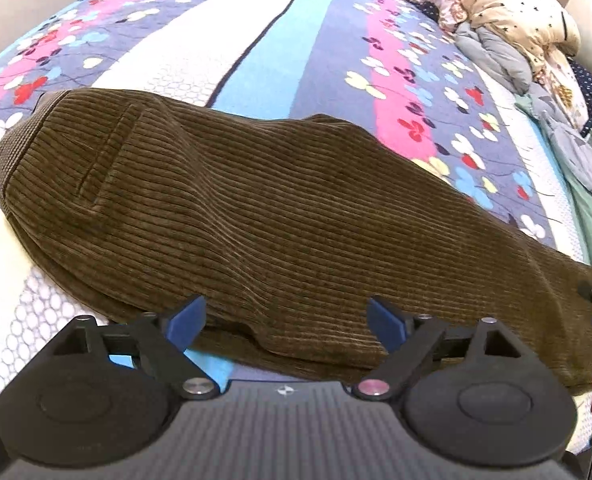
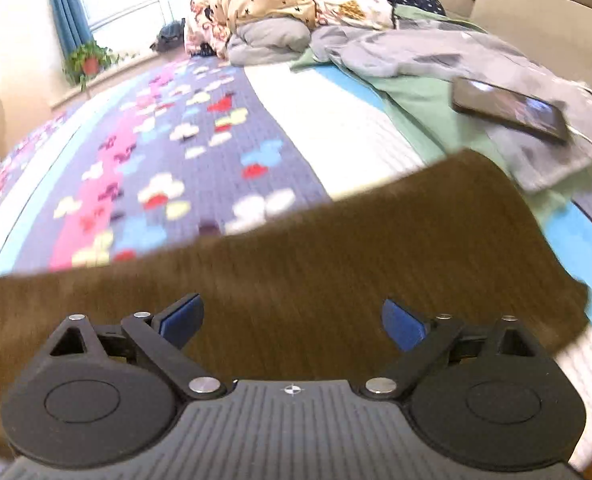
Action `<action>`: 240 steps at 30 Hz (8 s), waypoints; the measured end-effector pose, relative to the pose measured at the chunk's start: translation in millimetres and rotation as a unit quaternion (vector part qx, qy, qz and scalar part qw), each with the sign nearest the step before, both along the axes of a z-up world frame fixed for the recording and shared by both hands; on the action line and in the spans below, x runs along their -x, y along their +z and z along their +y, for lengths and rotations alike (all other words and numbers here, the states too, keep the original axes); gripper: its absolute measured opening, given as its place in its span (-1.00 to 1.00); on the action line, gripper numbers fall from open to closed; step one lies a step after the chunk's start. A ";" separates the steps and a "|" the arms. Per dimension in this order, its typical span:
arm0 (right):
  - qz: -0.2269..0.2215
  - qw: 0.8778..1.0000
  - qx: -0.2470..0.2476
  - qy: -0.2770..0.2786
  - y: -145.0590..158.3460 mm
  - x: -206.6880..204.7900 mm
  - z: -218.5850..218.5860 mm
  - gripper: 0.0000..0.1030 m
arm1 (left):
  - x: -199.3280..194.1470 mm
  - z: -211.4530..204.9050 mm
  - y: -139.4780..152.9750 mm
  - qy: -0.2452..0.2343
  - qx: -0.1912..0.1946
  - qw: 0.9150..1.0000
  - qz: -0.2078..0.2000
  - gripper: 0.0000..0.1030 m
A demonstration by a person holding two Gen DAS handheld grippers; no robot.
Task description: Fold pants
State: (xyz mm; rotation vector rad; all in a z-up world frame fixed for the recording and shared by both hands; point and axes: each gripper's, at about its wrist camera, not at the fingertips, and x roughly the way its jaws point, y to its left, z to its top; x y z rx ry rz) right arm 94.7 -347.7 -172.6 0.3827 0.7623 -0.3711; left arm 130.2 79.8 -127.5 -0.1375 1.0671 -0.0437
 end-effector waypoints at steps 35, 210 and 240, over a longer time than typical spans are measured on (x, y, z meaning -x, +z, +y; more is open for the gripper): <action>0.077 0.969 0.123 0.202 46.1 62.9 194.8 0.86 | -52.1 249.9 -19.9 0.181 0.036 0.982 -0.037 -0.50; -0.065 0.928 0.043 0.365 21.0 18.7 195.8 -0.39 | -22.9 50.5 -20.0 0.099 0.139 0.983 0.064 1.00; 0.008 0.942 -0.002 0.334 6.7 -142.4 196.3 0.02 | -11.0 -14.9 -41.0 -0.064 0.064 0.994 0.055 1.00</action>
